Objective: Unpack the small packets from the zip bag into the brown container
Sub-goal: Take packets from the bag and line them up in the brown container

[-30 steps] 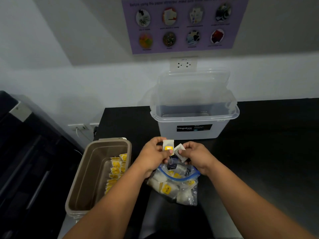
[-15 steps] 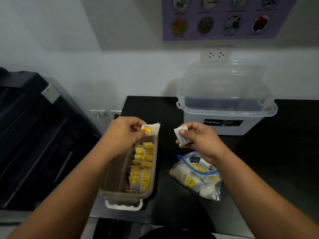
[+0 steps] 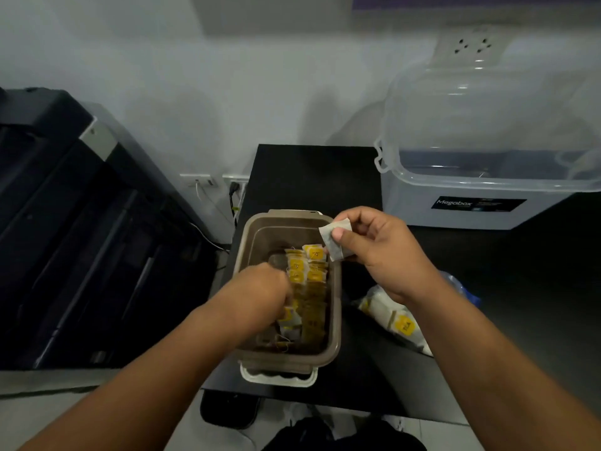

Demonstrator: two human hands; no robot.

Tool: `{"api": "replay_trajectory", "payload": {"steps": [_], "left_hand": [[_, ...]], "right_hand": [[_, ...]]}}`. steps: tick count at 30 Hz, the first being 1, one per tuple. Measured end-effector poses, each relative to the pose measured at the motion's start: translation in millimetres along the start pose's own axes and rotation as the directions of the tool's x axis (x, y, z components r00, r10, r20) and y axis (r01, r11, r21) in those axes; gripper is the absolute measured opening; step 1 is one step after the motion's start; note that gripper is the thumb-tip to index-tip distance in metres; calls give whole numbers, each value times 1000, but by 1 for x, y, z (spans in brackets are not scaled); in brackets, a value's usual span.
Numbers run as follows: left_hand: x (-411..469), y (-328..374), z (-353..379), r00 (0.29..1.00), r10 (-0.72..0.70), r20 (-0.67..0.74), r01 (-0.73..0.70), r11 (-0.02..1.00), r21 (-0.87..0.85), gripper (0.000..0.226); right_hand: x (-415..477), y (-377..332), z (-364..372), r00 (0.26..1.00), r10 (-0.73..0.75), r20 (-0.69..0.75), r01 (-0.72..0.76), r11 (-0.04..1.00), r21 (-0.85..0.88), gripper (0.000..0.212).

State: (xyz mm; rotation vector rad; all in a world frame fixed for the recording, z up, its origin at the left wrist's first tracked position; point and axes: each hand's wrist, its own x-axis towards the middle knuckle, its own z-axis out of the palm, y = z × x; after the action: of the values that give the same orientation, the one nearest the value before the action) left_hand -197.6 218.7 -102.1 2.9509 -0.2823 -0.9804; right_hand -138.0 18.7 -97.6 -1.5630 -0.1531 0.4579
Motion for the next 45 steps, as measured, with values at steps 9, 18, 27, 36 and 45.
{"api": "replay_trajectory", "payload": {"steps": [9,18,27,36,45], "left_hand": [[17,9,26,993,107,53,-114,983,144,12],[21,7,30,992,122,27,-125,983,132,14],[-29,-27,-38,907,53,-418,-307,763,-569,39],[-34,-30,-27,853,97,-513,-377,794,-476,6],[7,0,24,961,253,-107,-272,935,-228,7]], "right_hand": [[-10,10,8,999,6,-52,-6,1000,14,17],[-15,7,11,997,-2,-78,-2,998,-58,15],[-22,-4,22,998,-33,51,49,935,-351,11],[-28,-4,35,996,-16,90,56,888,-457,19],[-18,22,23,988,36,-148,-111,834,-540,46]]}}
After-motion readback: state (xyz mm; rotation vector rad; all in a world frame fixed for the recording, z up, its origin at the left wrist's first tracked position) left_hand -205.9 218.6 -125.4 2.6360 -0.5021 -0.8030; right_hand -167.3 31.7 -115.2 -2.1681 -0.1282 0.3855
